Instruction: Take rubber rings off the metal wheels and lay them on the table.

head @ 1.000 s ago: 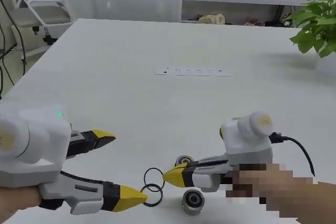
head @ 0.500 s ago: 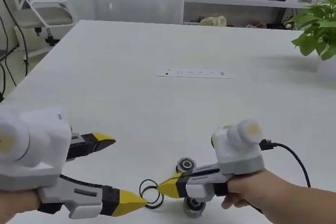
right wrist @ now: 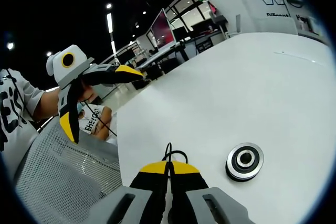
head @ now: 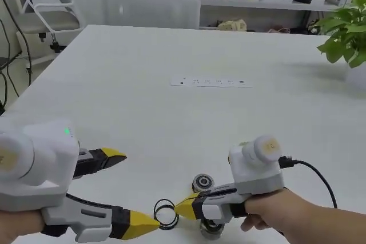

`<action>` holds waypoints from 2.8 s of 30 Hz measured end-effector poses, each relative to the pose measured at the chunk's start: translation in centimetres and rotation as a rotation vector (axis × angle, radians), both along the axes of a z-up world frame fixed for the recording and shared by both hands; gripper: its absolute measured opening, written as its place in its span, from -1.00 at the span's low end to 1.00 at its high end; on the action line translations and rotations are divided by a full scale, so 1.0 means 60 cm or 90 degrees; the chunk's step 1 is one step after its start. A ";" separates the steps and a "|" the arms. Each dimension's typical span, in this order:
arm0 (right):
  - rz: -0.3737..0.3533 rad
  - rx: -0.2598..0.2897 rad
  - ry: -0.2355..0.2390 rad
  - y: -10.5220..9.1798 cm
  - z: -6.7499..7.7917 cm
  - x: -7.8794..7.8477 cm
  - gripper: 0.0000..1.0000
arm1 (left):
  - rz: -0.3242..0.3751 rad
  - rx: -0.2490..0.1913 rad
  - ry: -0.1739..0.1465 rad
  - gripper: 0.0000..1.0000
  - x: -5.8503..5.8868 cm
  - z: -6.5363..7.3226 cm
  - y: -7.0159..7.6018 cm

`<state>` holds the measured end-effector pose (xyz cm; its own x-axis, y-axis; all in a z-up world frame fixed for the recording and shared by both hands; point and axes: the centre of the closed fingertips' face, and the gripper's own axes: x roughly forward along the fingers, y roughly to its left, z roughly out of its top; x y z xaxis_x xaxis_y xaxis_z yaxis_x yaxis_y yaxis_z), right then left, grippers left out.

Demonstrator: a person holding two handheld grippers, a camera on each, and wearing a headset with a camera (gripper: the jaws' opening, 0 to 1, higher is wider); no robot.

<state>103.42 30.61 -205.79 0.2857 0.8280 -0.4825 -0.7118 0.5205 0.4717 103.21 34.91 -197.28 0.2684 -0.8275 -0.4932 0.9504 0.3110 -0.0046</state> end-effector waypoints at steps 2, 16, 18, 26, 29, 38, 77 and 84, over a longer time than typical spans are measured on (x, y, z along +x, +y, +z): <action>-0.005 -0.008 -0.003 -0.003 -0.003 0.003 -1.00 | 0.000 0.000 0.000 0.54 -0.001 0.000 0.000; -0.003 -0.046 -0.046 -0.008 -0.007 0.010 -0.85 | 0.002 0.001 -0.002 0.54 -0.004 0.003 0.001; -0.005 -0.046 -0.049 -0.009 -0.006 0.011 -0.79 | 0.002 0.001 -0.003 0.54 -0.003 0.003 0.001; -0.009 -0.027 -0.062 -0.008 0.013 0.013 -0.65 | 0.003 0.003 -0.004 0.54 0.000 0.005 0.003; -0.011 -0.019 -0.067 -0.007 0.020 0.015 -0.61 | 0.004 0.001 -0.003 0.54 0.001 0.006 0.002; -0.020 0.005 -0.079 -0.011 0.044 0.017 -0.53 | 0.002 0.000 -0.002 0.53 0.002 0.010 -0.004; -0.126 0.060 -0.159 -0.118 0.141 0.065 -0.39 | 0.004 -0.022 -0.016 0.49 0.039 0.045 -0.033; -0.144 0.050 -0.166 -0.146 0.141 0.072 -0.39 | 0.003 -0.025 -0.016 0.48 0.050 0.048 -0.044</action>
<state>107.75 21.85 -197.31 0.5714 0.7612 -0.3068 -0.6839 0.6483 0.3348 106.20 32.25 -194.38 0.2845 -0.8446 -0.4535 0.9488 0.3159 0.0071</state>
